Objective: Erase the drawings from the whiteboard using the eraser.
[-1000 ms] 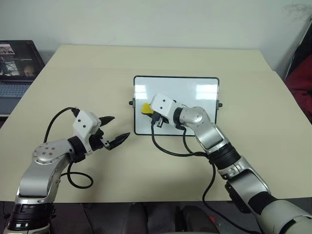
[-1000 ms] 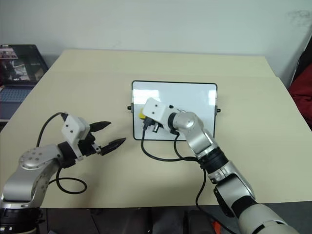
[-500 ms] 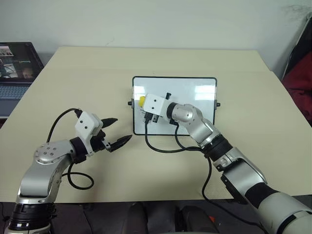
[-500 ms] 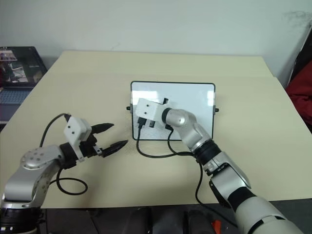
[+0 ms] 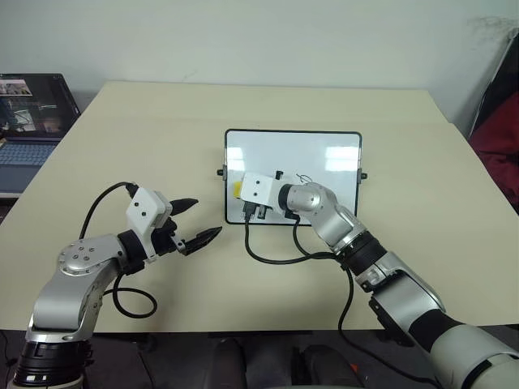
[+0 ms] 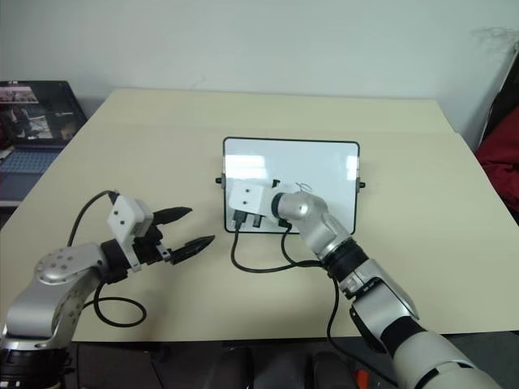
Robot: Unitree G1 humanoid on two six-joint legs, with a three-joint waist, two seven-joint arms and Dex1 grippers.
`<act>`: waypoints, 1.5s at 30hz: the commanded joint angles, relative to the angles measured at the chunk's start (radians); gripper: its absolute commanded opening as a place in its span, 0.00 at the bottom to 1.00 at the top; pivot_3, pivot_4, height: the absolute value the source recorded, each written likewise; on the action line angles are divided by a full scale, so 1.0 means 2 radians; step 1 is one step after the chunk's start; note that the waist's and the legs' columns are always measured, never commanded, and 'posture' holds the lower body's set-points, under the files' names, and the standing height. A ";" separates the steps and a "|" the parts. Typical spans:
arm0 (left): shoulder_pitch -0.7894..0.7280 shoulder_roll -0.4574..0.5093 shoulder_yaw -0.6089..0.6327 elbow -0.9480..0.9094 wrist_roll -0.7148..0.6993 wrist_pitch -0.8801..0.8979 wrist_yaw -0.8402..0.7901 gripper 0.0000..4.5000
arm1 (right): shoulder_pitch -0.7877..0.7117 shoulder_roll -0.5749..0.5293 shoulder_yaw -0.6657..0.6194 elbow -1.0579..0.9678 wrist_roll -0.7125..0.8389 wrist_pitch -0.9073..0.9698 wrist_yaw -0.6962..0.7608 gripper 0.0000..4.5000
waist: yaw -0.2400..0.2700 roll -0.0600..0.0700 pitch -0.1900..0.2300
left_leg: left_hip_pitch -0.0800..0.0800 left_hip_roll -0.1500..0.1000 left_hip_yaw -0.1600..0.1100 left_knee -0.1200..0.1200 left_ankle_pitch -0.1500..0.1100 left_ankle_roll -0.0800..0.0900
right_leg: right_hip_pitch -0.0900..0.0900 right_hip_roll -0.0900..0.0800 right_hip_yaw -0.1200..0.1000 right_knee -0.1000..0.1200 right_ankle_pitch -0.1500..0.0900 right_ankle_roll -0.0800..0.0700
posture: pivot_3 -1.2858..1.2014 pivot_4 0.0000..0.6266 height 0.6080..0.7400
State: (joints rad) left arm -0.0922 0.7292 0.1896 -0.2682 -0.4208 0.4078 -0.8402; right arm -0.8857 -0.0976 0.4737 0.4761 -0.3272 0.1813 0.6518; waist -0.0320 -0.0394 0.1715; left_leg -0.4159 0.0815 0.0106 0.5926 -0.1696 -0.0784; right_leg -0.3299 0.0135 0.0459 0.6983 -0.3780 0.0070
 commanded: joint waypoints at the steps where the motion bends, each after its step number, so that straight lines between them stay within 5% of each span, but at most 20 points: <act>1: -0.010 0.002 0.002 -0.013 -0.005 -0.003 -0.001 1.00 | 0.016 -0.017 -0.024 -0.029 0.020 0.067 0.027 0.26 | 0.000 0.000 0.000 | 0.000 0.000 0.000 0.000 0.000 0.000 | 0.000 0.000 0.000 0.000 0.000 0.000 | 0.52 0.24 1.00; 8: -0.008 0.003 0.002 -0.012 -0.005 -0.003 -0.003 1.00 | -0.005 -0.017 -0.041 -0.179 0.035 0.134 0.033 0.26 | 0.001 0.001 0.001 | -0.008 0.000 0.000 0.000 0.000 0.000 | -0.005 0.000 0.000 0.000 0.000 0.000 | 0.52 0.24 1.00; 21: -0.016 0.003 -0.005 -0.009 -0.006 0.001 -0.008 1.00 | -0.052 -0.022 0.038 -0.007 -0.053 0.025 -0.024 0.26 | -0.003 0.001 0.001 | -0.008 0.000 0.002 0.000 -0.001 -0.001 | -0.006 0.001 0.000 0.000 0.000 0.000 | 0.52 0.24 1.00; 30: -0.016 -0.001 -0.006 -0.011 -0.005 0.003 -0.010 1.00 | -0.029 -0.036 0.054 -0.010 -0.053 0.044 0.025 0.26 | -0.001 0.001 0.001 | -0.006 0.000 0.000 0.000 0.000 -0.001 | -0.004 0.001 0.000 0.001 0.000 0.000 | 0.52 0.24 1.00; 38: -0.013 -0.001 -0.005 -0.013 -0.007 0.003 -0.012 1.00 | -0.047 -0.032 0.000 -0.120 -0.019 0.096 0.042 0.26 | 0.001 0.001 0.001 | -0.007 0.000 0.000 0.000 0.000 -0.001 | -0.004 0.001 -0.001 0.000 0.000 0.000 | 0.52 0.24 1.00; 45: -0.013 -0.002 -0.007 -0.014 -0.007 0.006 -0.012 1.00 | -0.064 -0.018 0.007 -0.058 -0.030 0.065 -0.002 0.26 | -0.001 0.001 0.001 | -0.008 0.000 0.001 0.000 0.000 -0.001 | -0.006 0.001 0.000 0.000 0.000 0.000 | 0.52 0.24 1.00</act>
State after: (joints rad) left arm -0.1144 0.7225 0.1630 -0.2659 -0.4220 0.4267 -0.8626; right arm -1.0046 -0.1453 0.4773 0.3457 -0.3764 0.3382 0.6661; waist -0.0340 -0.0374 0.1734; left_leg -0.4326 0.0809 0.0123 0.5921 -0.1706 -0.0803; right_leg -0.3417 0.0152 0.0463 0.6970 -0.3780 0.0063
